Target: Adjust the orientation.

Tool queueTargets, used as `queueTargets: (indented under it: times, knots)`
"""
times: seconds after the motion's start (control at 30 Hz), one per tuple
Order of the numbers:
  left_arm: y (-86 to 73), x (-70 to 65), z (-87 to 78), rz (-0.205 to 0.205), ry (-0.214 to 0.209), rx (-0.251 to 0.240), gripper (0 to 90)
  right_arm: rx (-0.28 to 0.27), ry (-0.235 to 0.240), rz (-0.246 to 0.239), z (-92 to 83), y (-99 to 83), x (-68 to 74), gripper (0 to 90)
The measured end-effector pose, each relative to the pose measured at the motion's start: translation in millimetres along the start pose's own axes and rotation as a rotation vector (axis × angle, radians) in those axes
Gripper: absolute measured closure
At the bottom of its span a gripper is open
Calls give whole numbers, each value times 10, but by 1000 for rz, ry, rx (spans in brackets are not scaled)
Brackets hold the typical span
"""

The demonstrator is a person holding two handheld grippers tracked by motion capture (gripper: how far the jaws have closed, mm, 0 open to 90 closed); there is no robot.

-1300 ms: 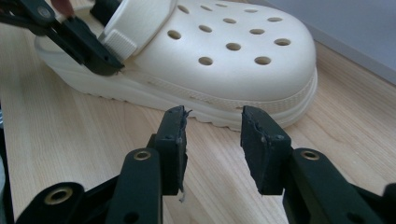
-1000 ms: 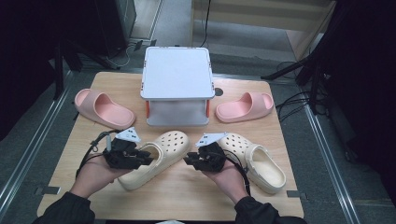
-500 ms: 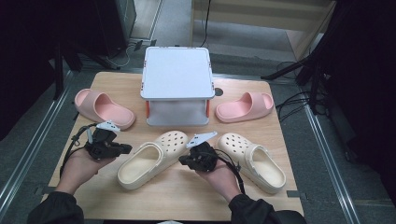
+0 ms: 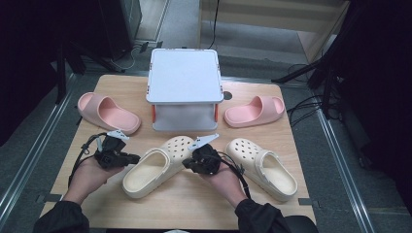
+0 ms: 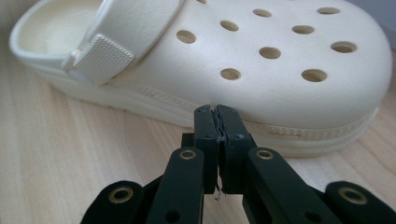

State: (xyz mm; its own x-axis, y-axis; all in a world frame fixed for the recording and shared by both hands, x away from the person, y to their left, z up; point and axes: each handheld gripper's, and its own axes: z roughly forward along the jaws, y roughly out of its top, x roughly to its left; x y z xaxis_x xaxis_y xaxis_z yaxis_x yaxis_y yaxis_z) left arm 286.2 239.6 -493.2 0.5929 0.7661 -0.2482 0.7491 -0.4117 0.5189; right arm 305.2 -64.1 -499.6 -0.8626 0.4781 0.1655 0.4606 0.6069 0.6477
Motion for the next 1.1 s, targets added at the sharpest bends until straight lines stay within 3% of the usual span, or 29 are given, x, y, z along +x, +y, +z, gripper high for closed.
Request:
queueTargets:
  times: [0.57, 0.73, 0.87, 1.1]
  knots:
    - [-85, -192, 41, 19, -108, 5, 881, -13, -30, 30, 61, 99, -166, 884]
    - [-107, -221, 43, 18, -114, 3, 879, -13, -27, 33, 80, 131, -197, 883]
    - [-110, -213, 76, 12, -167, 3, 882, -15, -29, 33, 96, 152, -213, 884]
    - [-86, -200, 82, 25, -129, -1, 813, -29, -31, 42, 67, 156, -257, 856]
